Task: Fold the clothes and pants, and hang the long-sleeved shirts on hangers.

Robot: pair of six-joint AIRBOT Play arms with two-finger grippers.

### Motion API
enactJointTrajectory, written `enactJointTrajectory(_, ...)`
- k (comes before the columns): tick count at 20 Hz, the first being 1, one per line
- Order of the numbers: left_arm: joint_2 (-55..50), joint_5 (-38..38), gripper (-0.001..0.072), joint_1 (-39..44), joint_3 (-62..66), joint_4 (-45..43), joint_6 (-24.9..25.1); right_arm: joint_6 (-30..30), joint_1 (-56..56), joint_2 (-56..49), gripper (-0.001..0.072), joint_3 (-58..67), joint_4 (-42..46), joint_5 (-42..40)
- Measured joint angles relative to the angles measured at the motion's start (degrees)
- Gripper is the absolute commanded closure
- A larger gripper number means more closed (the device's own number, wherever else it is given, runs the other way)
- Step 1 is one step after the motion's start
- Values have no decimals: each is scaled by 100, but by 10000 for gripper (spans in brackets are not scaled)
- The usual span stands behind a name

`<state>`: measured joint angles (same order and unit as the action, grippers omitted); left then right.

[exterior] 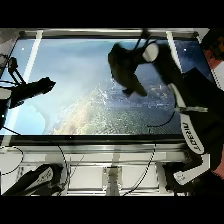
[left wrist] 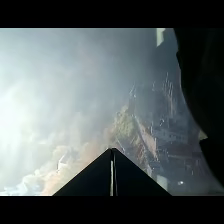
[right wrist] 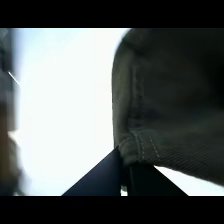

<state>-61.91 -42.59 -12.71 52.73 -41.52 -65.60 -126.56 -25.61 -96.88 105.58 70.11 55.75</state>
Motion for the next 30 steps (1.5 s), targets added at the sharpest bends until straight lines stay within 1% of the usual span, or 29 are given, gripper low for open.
enactJointTrajectory(2, 0, 35, 666, 0, 0, 0, -2, 125, -409, 9, 670, -402, 7, 129)
enactJointTrajectory(6, 0, 120, 666, 0, 0, 2, 0, 404, -1381, -50, 665, -1049, -256, -57)
enactJointTrajectory(7, 0, 136, 666, 0, -2, 2, 0, 459, -1567, -83, 645, -1132, -269, -83)
enactJointTrajectory(8, 0, 149, 666, 0, 0, 4, 0, 503, -1744, -116, 601, -1198, -264, -136)
enactJointTrajectory(9, 0, 153, 666, 0, 0, 2, 0, 535, -1875, -140, 481, -1241, -214, -127)
enactJointTrajectory(10, 0, 164, 665, 0, 0, 4, 0, 566, -1974, -155, 296, -1274, -131, -116)
enactJointTrajectory(11, 0, 168, 666, 0, 0, 2, 0, 588, -2031, -164, 144, -1294, -87, -118)
enactJointTrajectory(12, 0, 184, 666, 0, 0, 4, 0, 599, -2046, -170, 88, -1294, -28, -92)
enactJointTrajectory(15, 0, 197, 666, 0, 0, 4, 0, 748, -1952, -177, 89, -1130, 103, 44)
enactJointTrajectory(17, 0, 201, 666, 0, -2, 4, 0, 986, -1770, -181, 95, -892, 188, 286)
enactJointTrajectory(18, 0, 201, 666, 0, 0, 4, 0, 1139, -1655, -181, 175, -752, 245, 435)
enactJointTrajectory(19, 0, 199, 666, 0, 0, 2, 0, 1311, -1519, -181, 423, -590, 317, 643)
enactJointTrajectory(20, 0, 190, 666, 0, -2, 2, 0, 1453, -1381, -181, 646, -439, 378, 831)
enactJointTrajectory(21, 0, 177, 666, 0, -2, 2, 0, 1596, -1231, -181, 666, -304, 442, 1014)
enactJointTrajectory(23, 0, 160, 668, 0, -4, -2, 28, 1902, -881, -181, 668, -83, 599, 1287)
enactJointTrajectory(26, 31, 136, 670, 7, -96, -20, 109, 2168, -387, -179, 669, 46, 623, 1377)
enactJointTrajectory(30, 442, 162, 671, 7, -872, -37, 31, 2533, 85, -31, 670, -221, -92, 1104)
